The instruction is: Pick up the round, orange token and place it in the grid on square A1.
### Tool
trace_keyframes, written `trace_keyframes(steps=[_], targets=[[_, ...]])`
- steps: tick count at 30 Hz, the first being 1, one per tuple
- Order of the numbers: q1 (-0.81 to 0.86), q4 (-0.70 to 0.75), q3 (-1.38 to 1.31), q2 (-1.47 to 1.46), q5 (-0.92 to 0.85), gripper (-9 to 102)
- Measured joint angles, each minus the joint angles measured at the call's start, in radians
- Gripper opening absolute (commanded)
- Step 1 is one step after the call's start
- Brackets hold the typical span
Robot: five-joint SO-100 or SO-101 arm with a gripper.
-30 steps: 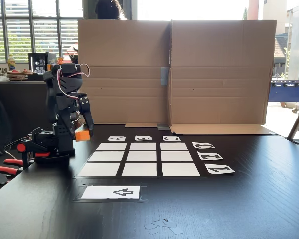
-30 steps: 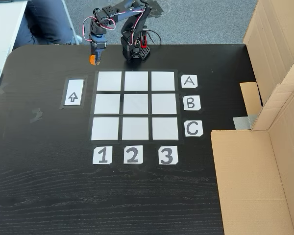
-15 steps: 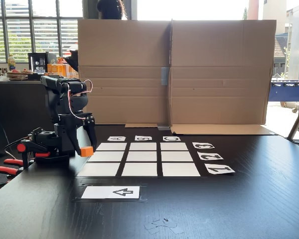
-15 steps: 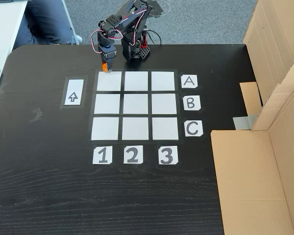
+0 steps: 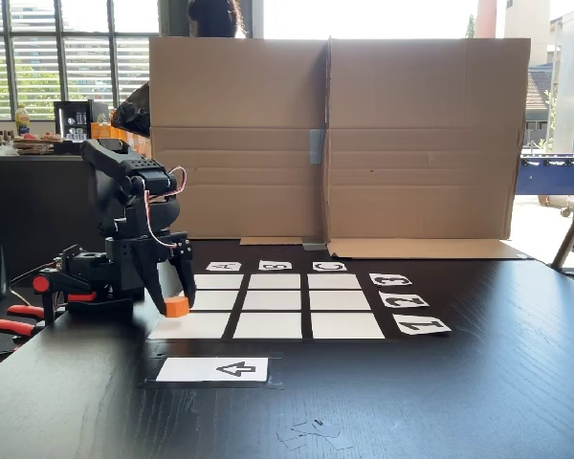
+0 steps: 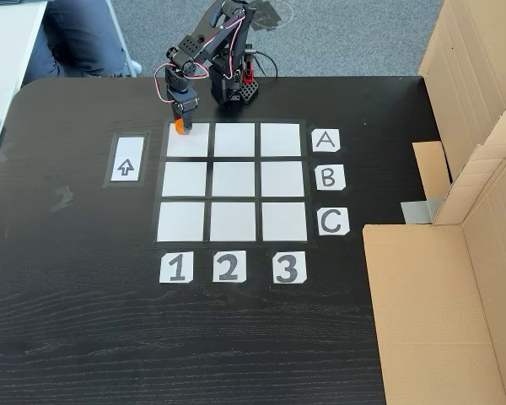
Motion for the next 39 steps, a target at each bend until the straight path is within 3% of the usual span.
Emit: trace_keyframes(steps=[27, 39], targets=[[-0.066, -0.037, 0.000, -0.057, 0.011, 2], [-0.066, -0.048, 0.000, -0.072, 0.012, 25]])
